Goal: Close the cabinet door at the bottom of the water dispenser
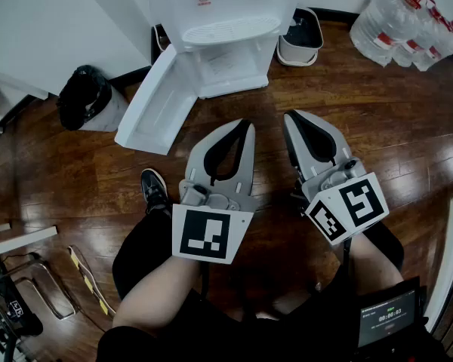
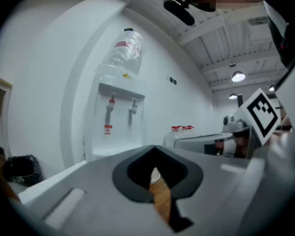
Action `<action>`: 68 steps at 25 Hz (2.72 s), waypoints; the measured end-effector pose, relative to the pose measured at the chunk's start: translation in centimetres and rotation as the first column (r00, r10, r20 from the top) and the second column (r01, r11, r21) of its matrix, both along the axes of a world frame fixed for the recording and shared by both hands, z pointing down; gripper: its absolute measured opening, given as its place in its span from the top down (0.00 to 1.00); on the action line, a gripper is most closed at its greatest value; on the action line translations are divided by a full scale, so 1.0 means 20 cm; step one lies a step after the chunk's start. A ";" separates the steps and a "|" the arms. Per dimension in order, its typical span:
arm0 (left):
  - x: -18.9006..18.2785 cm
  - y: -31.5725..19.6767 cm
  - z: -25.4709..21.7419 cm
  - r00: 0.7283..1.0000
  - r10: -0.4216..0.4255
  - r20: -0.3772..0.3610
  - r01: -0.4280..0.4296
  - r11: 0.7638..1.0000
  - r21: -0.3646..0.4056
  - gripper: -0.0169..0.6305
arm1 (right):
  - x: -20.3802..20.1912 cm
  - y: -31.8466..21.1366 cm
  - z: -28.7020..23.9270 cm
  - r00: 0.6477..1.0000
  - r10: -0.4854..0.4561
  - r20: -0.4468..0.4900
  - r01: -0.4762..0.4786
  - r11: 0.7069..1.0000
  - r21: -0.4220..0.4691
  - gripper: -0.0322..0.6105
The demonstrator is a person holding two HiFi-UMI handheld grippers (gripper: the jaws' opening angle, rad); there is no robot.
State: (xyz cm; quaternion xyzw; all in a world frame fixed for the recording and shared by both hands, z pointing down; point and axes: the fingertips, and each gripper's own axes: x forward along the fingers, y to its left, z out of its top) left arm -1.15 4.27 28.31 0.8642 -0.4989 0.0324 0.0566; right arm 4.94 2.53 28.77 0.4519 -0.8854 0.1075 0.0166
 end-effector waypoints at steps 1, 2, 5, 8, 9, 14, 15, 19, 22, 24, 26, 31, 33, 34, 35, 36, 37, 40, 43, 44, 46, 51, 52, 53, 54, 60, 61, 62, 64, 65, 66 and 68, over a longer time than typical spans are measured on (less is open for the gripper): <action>0.00 0.00 0.00 1.000 0.004 0.006 -0.004 1.000 -0.001 0.94 | 0.00 0.00 0.00 1.000 -0.002 -0.002 0.002 1.000 0.000 0.94; 0.00 0.00 0.01 1.000 0.008 0.013 -0.008 1.000 -0.001 0.94 | -0.01 -0.01 0.00 1.000 -0.004 -0.004 0.004 1.000 0.000 0.94; -0.02 -0.04 0.02 0.999 0.007 0.035 -0.007 1.000 0.002 0.94 | -0.02 -0.04 -0.01 1.000 -0.006 -0.009 0.006 1.000 0.003 0.94; -0.07 -0.10 0.02 0.999 -0.008 0.036 0.009 1.000 -0.008 0.94 | -0.04 -0.08 -0.03 1.000 -0.005 -0.011 0.005 1.000 0.003 0.94; -0.08 -0.12 0.02 0.999 -0.010 0.037 0.011 1.000 -0.007 0.94 | -0.05 -0.09 -0.03 1.000 -0.007 -0.012 0.007 1.000 0.005 0.94; -0.14 -0.24 0.05 0.998 -0.016 0.055 0.017 1.000 -0.018 0.93 | -0.11 -0.18 0.00 0.999 -0.016 -0.028 0.016 1.000 -0.006 0.94; -0.16 -0.26 0.05 0.998 -0.019 0.052 0.020 0.999 -0.025 0.93 | -0.12 -0.20 0.01 0.999 -0.017 -0.031 0.017 1.000 -0.009 0.94; -0.23 -0.38 0.06 0.999 -0.034 0.034 0.035 0.999 -0.030 0.93 | -0.16 -0.29 0.03 0.999 -0.016 -0.035 0.015 1.000 -0.021 0.94; -0.30 -0.46 0.06 0.997 -0.051 0.057 0.052 0.998 -0.022 0.93 | -0.22 -0.36 0.04 0.998 -0.033 -0.045 0.032 0.999 -0.023 0.94; -0.38 -0.52 0.07 0.990 -0.083 0.113 0.085 0.996 -0.012 0.93 | -0.28 -0.40 0.05 0.997 -0.055 -0.054 0.054 0.998 -0.021 0.94; -0.51 -0.59 0.08 0.972 -0.134 0.193 0.135 0.991 0.009 0.94 | -0.33 -0.44 0.07 0.995 -0.082 -0.059 0.081 0.996 -0.022 0.94; -0.91 -0.74 0.25 0.909 -0.183 0.375 0.246 0.961 -0.129 0.94 | -0.44 -0.54 0.10 0.987 -0.155 -0.039 0.154 0.988 -0.026 0.94; -1.03 -0.78 0.38 0.900 -0.166 0.403 0.278 0.930 -0.240 0.80 | -0.47 -0.58 0.11 0.983 -0.179 -0.032 0.179 0.984 -0.018 0.94; -1.08 -0.78 0.44 0.897 -0.151 0.416 0.290 0.911 -0.293 0.73 | -0.48 -0.60 0.12 0.982 -0.188 -0.034 0.187 0.982 -0.019 0.94; -1.12 -0.78 0.50 0.893 -0.131 0.430 0.297 0.891 -0.345 0.69 | -0.48 -0.62 0.13 0.980 -0.194 -0.036 0.194 0.981 -0.023 0.94; -1.15 -0.77 0.55 0.890 -0.104 0.444 0.298 0.870 -0.394 0.65 | -0.48 -0.64 0.14 0.979 -0.200 -0.037 0.199 0.980 -0.030 0.94; -1.17 -0.75 0.60 0.885 -0.072 0.460 0.296 0.850 -0.436 0.63 | -0.49 -0.67 0.15 0.978 -0.205 -0.036 0.204 0.978 -0.037 0.94; -1.23 -0.69 0.74 0.861 0.017 0.509 0.297 0.795 -0.529 0.59 | -0.50 -0.74 0.17 0.975 -0.222 -0.025 0.221 0.974 -0.049 0.94; -1.26 -0.63 0.84 0.865 0.069 0.496 0.299 0.723 -0.622 0.59 | -0.51 -0.80 0.16 0.971 -0.237 -0.019 0.236 0.971 -0.050 0.94; -1.26 -0.62 0.85 0.874 0.067 0.481 0.301 0.703 -0.644 0.60 | -0.52 -0.82 0.16 0.971 -0.240 -0.019 0.239 0.970 -0.049 0.94; -1.27 -0.61 0.86 0.893 0.045 0.449 0.302 0.680 -0.669 0.62 | -0.53 -0.84 0.17 0.969 -0.248 -0.018 0.247 0.968 -0.053 0.94; -1.24 -0.59 0.87 0.935 0.003 0.356 0.271 0.643 -0.716 0.71 | -0.54 -0.80 0.20 0.960 -0.279 -0.029 0.276 0.958 -0.079 0.94; -1.23 -0.58 0.87 0.937 0.011 0.350 0.262 0.640 -0.722 0.71 | -0.54 -0.79 0.20 0.959 -0.281 -0.032 0.277 0.957 -0.081 0.94; -1.21 -0.57 0.87 0.938 0.027 0.347 0.251 0.638 -0.728 0.71 | -0.53 -0.79 0.20 0.959 -0.280 -0.034 0.277 0.957 -0.083 0.94; -1.20 -0.56 0.87 0.938 0.050 0.344 0.235 0.636 -0.735 0.71 | -0.52 -0.78 0.20 0.959 -0.279 -0.037 0.275 0.958 -0.083 0.94; -1.02 -0.44 0.87 0.913 0.257 0.316 0.097 0.616 -0.782 0.71 | -0.45 -0.72 0.15 0.957 -0.278 -0.079 0.275 0.960 -0.052 0.94; -0.98 -0.43 0.87 0.907 0.288 0.306 0.071 0.611 -0.788 0.71 | -0.44 -0.71 0.13 0.954 -0.285 -0.094 0.283 0.958 -0.037 0.94; -0.94 -0.41 0.87 0.905 0.311 0.291 0.046 0.608 -0.793 0.71 | -0.43 -0.69 0.11 0.950 -0.291 -0.111 0.291 0.957 -0.021 0.94; -0.86 -0.38 0.88 0.909 0.335 0.247 -0.006 0.604 -0.797 0.72 | -0.39 -0.66 0.08 0.946 -0.290 -0.144 0.294 0.956 0.008 0.94; -0.81 -0.38 0.89 0.917 0.334 0.216 -0.032 0.603 -0.797 0.73 | -0.37 -0.66 0.08 0.947 -0.281 -0.157 0.287 0.958 0.018 0.94; -0.78 -0.37 0.89 0.927 0.327 0.184 -0.055 0.603 -0.796 0.73 | -0.35 -0.65 0.08 0.949 -0.269 -0.166 0.276 0.961 0.022 0.94; -0.71 -0.38 0.90 0.934 0.321 0.156 -0.074 0.603 -0.795 0.73 | -0.30 -0.65 0.10 0.955 -0.246 -0.163 0.250 0.968 0.002 0.94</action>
